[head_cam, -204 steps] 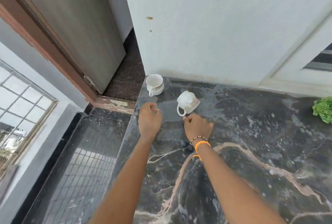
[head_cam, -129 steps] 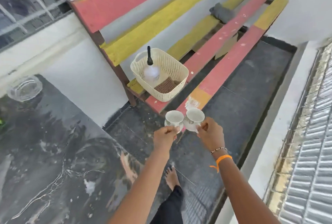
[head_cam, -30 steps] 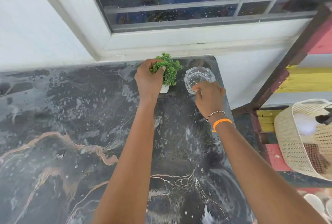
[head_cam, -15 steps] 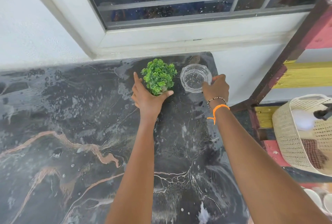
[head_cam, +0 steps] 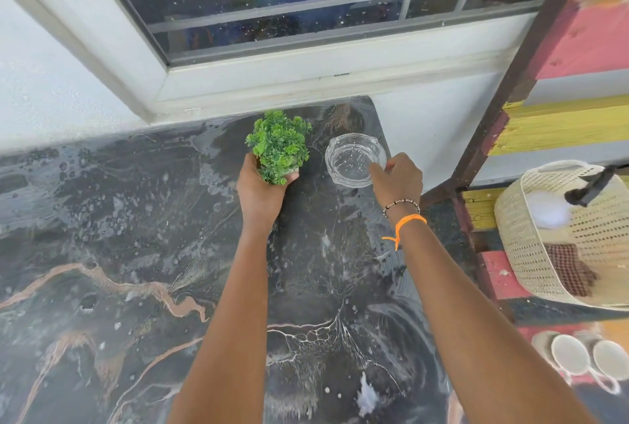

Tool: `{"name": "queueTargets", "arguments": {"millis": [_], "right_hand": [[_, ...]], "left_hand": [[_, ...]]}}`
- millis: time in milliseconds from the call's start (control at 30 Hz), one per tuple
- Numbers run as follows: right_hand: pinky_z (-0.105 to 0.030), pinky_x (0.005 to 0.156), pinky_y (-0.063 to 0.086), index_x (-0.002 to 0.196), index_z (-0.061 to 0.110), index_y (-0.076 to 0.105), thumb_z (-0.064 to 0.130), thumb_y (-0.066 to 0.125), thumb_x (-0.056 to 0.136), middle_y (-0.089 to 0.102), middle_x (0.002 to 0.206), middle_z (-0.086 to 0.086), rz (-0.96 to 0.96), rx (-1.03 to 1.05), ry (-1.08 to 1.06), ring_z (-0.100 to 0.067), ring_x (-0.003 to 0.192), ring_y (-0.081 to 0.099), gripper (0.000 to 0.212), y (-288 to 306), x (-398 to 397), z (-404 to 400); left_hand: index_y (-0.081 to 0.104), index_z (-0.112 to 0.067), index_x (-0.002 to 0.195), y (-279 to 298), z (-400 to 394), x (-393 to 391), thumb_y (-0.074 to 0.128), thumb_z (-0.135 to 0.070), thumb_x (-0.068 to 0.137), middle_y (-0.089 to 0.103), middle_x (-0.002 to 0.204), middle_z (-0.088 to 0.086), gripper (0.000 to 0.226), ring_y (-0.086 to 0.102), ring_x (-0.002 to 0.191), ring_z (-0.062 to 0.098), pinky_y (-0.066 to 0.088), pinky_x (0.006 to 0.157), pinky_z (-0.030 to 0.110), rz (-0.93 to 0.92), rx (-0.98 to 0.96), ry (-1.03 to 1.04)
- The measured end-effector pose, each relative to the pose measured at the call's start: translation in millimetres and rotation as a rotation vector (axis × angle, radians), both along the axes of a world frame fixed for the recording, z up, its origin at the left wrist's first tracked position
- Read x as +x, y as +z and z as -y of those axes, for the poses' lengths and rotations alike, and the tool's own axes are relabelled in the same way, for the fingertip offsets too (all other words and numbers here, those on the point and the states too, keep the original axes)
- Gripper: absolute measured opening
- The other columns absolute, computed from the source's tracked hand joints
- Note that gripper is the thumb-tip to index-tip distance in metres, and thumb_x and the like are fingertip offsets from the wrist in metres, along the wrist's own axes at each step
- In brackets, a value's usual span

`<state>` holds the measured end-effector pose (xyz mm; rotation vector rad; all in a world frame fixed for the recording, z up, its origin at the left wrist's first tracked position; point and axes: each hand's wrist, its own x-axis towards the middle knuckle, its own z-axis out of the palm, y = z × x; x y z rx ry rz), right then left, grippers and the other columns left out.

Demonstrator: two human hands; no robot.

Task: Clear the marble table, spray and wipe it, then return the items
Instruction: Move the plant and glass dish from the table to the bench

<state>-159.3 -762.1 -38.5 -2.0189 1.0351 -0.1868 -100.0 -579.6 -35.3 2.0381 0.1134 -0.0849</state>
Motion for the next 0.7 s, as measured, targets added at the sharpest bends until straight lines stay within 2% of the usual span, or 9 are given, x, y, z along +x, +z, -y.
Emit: {"name": "queueTargets", "arguments": {"millis": [100,300,433,600,700], "right_hand": [[-0.027,0.063,0.030,0.093,-0.001,0.056,0.021,0.057,0.083,0.053,0.077,-0.007,0.040,-0.001,-0.049,-0.026,0.071,0.044,0.024,5,-21,8],[-0.028,0.066,0.033,0.095,0.000,0.058,0.019,0.058,0.081,0.061,0.080,-0.012,0.080,-0.044,-0.147,-0.029,0.078,0.052,0.023,12,-96,53],[-0.028,0.064,0.031,0.091,0.001,0.058,0.020,0.059,0.082,0.056,0.072,-0.006,0.071,-0.074,-0.204,-0.027,0.073,0.052,0.020,12,-168,103],[-0.026,0.062,0.026,0.092,-0.001,0.059,0.019,0.060,0.082,0.052,0.067,-0.004,0.051,-0.077,-0.299,-0.023,0.067,0.045,0.022,-2,-257,170],[-0.028,0.061,0.030,0.094,0.000,0.058,0.019,0.060,0.082,0.046,0.058,0.002,0.025,-0.045,-0.362,-0.025,0.063,0.045,0.022,-11,-317,216]], "left_hand": [[0.053,-0.022,0.118,8,18,-31,0.079,-0.019,0.069,0.062,0.101,-0.011,0.055,0.057,0.092,0.009,0.041,0.079,0.023,-0.018,-0.083,0.028],[0.056,-0.026,0.111,22,71,-112,0.077,-0.018,0.072,0.065,0.098,-0.010,0.045,0.058,0.093,0.011,0.042,0.084,0.025,-0.093,-0.150,0.016],[0.060,-0.023,0.102,22,115,-167,0.078,-0.022,0.071,0.064,0.086,-0.010,0.036,0.061,0.087,0.015,0.043,0.077,0.026,-0.166,-0.106,-0.030],[0.062,-0.017,0.104,11,181,-239,0.076,-0.025,0.073,0.070,0.092,0.001,0.034,0.063,0.082,0.021,0.048,0.073,0.029,-0.210,0.012,-0.151],[0.065,-0.012,0.104,2,231,-291,0.076,-0.025,0.073,0.070,0.089,0.003,0.036,0.065,0.081,0.025,0.048,0.069,0.029,-0.228,0.069,-0.251]]}}
